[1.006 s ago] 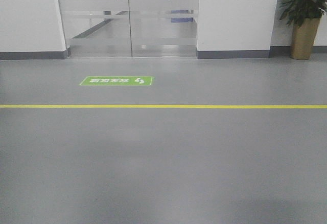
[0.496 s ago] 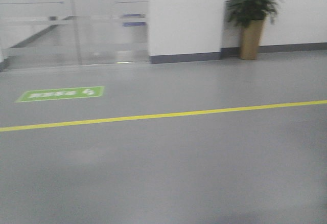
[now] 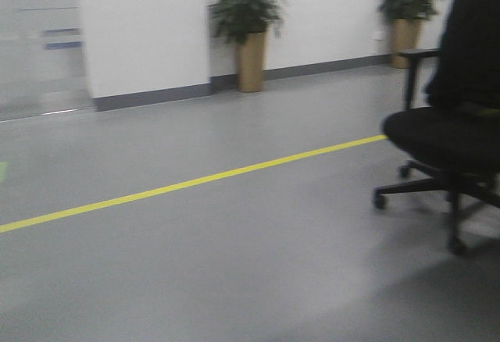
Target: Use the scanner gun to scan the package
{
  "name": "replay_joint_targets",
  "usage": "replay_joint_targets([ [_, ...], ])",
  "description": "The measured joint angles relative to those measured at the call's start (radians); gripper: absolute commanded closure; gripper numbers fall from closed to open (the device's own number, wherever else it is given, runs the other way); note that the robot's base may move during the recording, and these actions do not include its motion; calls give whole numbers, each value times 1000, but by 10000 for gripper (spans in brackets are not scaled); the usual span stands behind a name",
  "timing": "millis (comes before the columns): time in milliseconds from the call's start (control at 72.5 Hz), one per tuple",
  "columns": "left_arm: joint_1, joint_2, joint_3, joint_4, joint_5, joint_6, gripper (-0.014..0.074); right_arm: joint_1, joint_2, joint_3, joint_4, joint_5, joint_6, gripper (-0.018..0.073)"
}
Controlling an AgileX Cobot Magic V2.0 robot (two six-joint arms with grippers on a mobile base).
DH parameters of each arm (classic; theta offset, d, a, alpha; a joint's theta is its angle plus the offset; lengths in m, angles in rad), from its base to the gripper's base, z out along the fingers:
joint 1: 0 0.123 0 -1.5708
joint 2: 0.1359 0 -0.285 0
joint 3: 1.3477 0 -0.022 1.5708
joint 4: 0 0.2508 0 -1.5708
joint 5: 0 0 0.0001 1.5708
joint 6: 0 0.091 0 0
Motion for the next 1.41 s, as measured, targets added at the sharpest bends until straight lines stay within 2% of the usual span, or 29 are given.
replay_joint_targets([
  [1406, 0, 0, 0, 0, 0, 0, 707, 0, 0, 0, 0, 0, 0, 712],
])
